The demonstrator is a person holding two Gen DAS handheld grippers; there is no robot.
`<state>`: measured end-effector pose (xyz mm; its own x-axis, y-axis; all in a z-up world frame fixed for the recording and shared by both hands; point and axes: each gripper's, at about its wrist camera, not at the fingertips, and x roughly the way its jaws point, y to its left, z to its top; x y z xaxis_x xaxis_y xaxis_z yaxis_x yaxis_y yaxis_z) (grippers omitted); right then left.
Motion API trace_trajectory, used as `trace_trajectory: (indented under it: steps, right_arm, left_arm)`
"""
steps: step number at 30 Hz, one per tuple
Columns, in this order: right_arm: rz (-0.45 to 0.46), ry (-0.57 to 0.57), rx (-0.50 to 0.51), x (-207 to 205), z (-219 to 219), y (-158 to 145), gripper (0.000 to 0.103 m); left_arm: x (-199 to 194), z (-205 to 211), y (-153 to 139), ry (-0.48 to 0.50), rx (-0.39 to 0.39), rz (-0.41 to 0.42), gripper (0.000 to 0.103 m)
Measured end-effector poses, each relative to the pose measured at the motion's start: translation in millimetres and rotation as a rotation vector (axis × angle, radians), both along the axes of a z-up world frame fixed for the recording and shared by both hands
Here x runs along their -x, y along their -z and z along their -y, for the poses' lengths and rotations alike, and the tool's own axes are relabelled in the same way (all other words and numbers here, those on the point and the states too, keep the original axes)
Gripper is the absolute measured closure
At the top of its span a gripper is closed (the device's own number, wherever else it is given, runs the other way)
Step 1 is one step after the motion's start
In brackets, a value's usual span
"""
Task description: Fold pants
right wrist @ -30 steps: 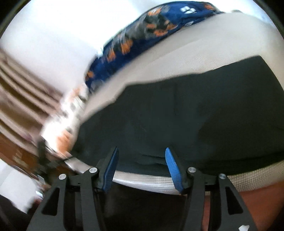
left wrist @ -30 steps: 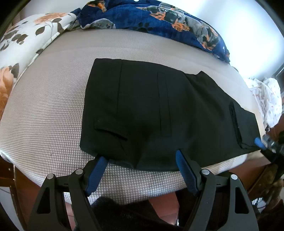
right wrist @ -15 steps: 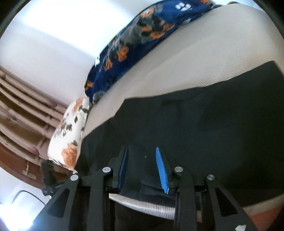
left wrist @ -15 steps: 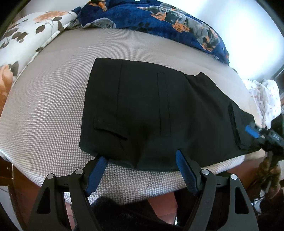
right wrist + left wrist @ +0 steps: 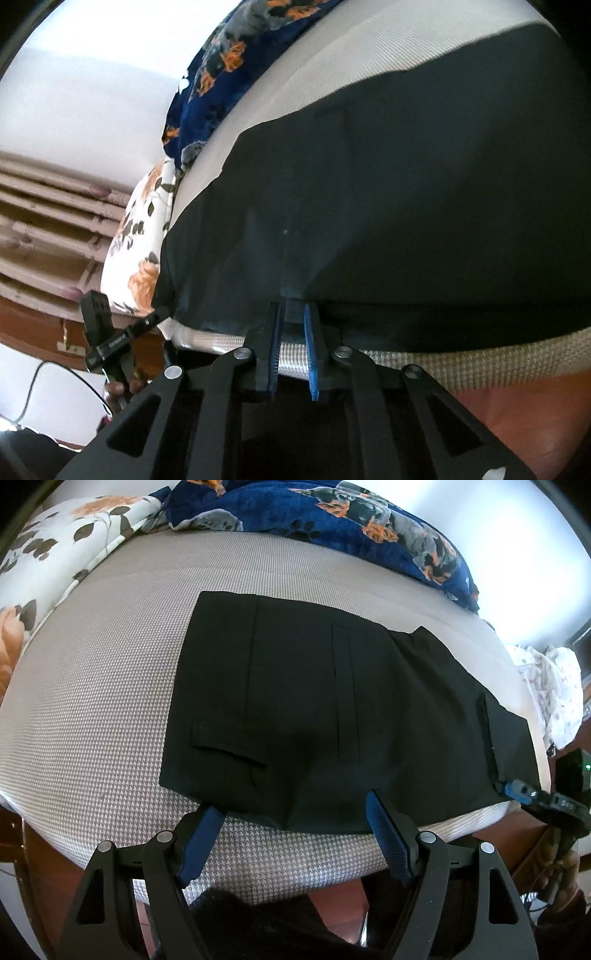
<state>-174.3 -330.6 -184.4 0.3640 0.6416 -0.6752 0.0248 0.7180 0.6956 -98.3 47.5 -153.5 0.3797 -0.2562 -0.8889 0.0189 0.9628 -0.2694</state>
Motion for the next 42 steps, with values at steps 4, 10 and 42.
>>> trace_trajectory:
  steps: [4, 10, 42]
  right_arm:
    - [-0.011, 0.064, -0.156, 1.3, 15.6, -9.6, 0.072]
    - [-0.051, 0.158, -0.237, 9.7, 26.0, 1.5, 0.067]
    - [-0.258, 0.608, -0.476, 20.2, 36.4, 54.3, 0.074]
  left_arm:
    - [-0.3, -1.2, -0.1, -0.005, 0.008, -0.005, 0.026]
    - [-0.3, -0.3, 0.0, -0.003, 0.003, -0.005, 0.026]
    - [-1.8, -3.5, 4.0, -0.005, 0.036, -0.031, 0.026]
